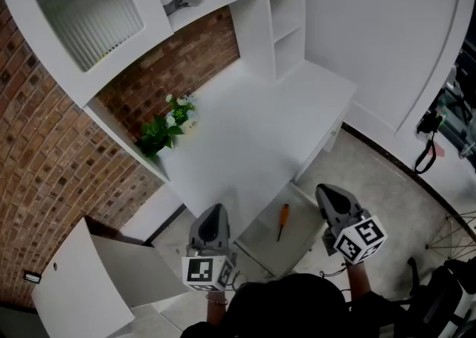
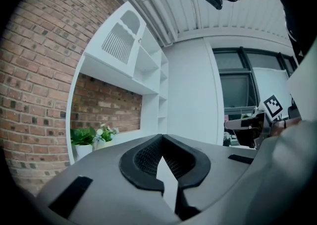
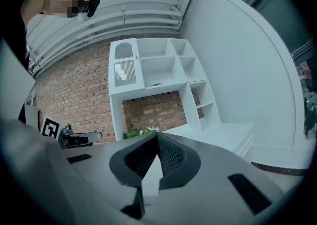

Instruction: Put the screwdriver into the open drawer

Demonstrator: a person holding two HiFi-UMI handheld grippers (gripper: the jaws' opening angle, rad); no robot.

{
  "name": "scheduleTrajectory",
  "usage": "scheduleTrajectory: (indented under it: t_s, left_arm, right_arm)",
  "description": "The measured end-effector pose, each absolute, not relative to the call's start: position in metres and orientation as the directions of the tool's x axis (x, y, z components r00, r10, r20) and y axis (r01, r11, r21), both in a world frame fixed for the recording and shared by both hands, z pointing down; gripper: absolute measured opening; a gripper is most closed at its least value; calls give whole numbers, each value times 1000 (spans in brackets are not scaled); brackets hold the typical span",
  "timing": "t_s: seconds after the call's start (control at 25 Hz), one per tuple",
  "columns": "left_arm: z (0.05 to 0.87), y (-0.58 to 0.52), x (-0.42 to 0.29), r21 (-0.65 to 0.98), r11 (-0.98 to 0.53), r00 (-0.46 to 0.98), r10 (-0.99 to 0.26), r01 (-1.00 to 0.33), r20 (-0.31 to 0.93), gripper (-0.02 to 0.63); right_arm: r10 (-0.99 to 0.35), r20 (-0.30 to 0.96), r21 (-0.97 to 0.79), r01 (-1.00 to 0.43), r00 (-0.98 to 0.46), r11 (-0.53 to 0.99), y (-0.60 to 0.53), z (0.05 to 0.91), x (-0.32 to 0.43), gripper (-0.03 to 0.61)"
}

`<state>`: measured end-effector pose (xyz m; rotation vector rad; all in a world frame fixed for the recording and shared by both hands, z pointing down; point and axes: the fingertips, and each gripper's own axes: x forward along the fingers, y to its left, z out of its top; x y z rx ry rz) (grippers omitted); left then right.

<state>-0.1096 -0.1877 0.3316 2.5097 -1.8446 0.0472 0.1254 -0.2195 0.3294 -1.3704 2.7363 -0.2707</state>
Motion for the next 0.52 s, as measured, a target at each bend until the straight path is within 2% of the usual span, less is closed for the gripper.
scheduleTrajectory:
  t_s: [0.52]
  left_arm:
    - [336, -187, -116, 10, -283, 283, -958, -959, 50, 9]
  right_arm:
    - [-806, 26, -181, -796, -591, 578, -221, 333, 130, 15]
